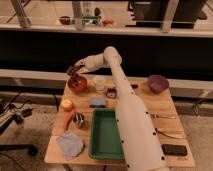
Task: Place grapes in red bowl
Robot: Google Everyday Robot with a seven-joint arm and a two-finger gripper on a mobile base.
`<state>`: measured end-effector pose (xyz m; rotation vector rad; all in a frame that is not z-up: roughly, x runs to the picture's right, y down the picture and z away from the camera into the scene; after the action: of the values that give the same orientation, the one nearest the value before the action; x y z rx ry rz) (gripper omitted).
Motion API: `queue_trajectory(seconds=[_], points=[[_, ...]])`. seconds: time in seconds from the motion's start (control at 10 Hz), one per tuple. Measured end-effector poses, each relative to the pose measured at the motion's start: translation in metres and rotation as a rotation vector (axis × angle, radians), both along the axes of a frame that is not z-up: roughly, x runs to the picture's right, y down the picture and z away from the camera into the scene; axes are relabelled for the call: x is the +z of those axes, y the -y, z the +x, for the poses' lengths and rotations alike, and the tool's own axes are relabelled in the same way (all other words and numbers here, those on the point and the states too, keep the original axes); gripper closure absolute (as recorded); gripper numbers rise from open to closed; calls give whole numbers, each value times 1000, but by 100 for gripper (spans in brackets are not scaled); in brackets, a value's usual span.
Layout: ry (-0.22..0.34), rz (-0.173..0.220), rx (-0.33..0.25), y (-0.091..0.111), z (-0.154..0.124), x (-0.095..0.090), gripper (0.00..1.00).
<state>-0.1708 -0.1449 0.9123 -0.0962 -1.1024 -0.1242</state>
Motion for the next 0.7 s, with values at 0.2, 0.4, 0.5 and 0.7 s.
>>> queue_trajectory(seconds=[0.2, 0.4, 0.5, 0.7], points=[[0, 0, 0, 0, 0, 0, 50], [0, 0, -1, 0, 0, 0, 28], [0, 0, -1, 0, 0, 0, 23], [-1, -1, -1, -1, 0, 1, 20]])
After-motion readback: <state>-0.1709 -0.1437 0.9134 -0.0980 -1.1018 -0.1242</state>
